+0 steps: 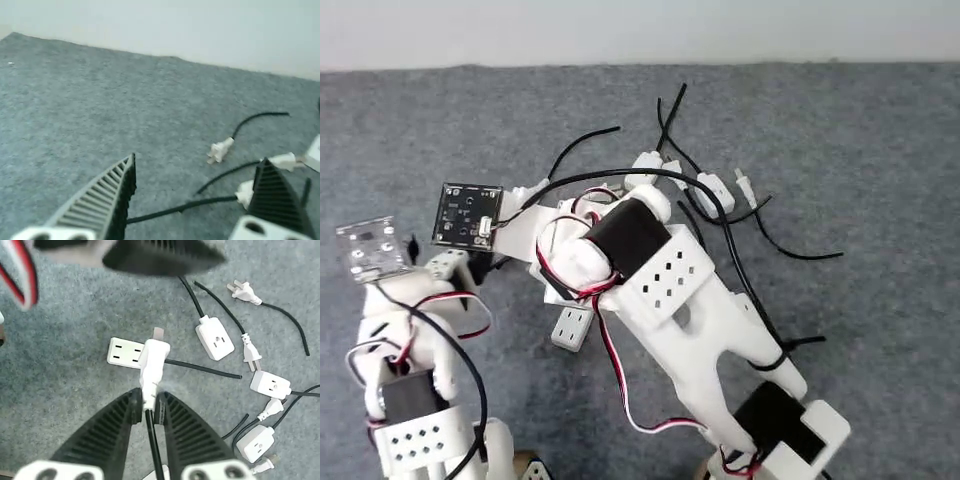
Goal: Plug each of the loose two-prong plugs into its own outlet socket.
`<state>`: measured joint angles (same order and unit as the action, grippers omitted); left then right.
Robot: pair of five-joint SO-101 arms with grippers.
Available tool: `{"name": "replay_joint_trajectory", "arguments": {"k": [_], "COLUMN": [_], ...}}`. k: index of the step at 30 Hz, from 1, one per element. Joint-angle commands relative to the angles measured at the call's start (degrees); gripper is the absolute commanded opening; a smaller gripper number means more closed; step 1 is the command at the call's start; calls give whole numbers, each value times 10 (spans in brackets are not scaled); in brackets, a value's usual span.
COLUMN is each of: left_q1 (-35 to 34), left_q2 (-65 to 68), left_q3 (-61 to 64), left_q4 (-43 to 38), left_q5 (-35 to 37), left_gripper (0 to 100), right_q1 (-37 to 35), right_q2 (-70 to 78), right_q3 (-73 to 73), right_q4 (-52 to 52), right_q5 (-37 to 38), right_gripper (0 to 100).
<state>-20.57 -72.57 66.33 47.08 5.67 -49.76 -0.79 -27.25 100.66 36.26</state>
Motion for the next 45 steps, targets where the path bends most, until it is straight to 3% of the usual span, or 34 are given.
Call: {"name": "replay_joint_trajectory", "arguments": {"k": [1, 9, 45], "left_q1": [41, 102, 104], "left_q2": [-6, -6, -6], "left_q3": [-27, -107, -77], "left_q4": [34, 101, 102], "left_q5": [-10, -19, -33], "left_gripper": [367, 367, 367], "right_q1": [9, 11, 16], "right_q2": [-29, -29, -34], "right_q3": [-32, -32, -74], "right_q4": [22, 22, 22], "right_q5": [-15, -16, -34], "right_gripper": [9, 9, 9]}}
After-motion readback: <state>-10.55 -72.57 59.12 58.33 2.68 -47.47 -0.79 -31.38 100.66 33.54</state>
